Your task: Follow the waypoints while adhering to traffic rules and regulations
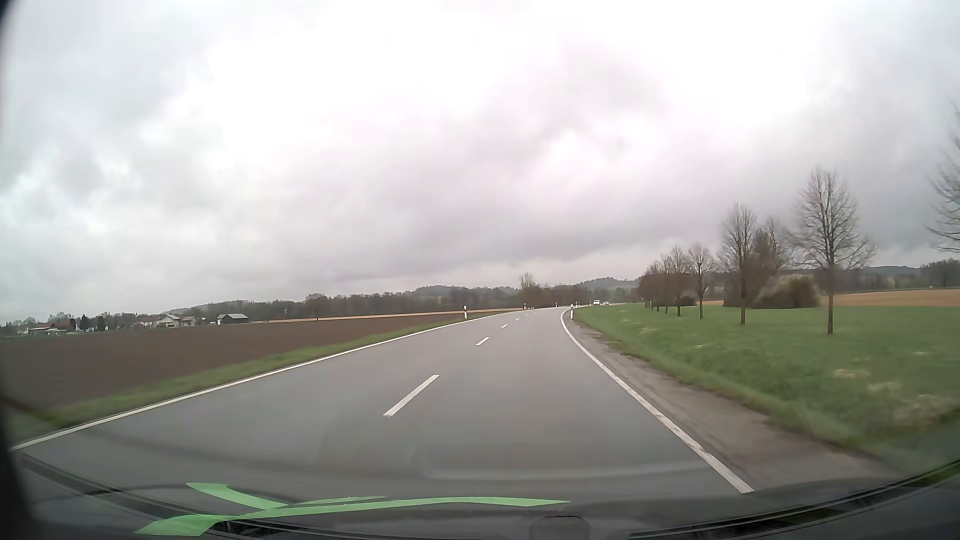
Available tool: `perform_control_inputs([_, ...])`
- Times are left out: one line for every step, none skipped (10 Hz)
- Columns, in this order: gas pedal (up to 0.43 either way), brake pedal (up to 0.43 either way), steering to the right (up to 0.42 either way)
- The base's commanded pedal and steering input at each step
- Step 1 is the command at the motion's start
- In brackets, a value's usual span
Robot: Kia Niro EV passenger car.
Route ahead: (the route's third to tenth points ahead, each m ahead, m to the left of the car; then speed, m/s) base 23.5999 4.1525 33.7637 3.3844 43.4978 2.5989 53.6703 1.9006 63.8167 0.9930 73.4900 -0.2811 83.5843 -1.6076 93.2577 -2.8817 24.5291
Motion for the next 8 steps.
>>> perform_control_inputs([0.15,0.0,0.01])
perform_control_inputs([0.15,0.0,0.01])
perform_control_inputs([0.15,0.0,0.009])
perform_control_inputs([0.157,0.0,0.01])
perform_control_inputs([0.157,0.0,0.009])
perform_control_inputs([0.157,0.0,0.009])
perform_control_inputs([0.15,0.0,0.009])
perform_control_inputs([0.138,0.0,0.009])
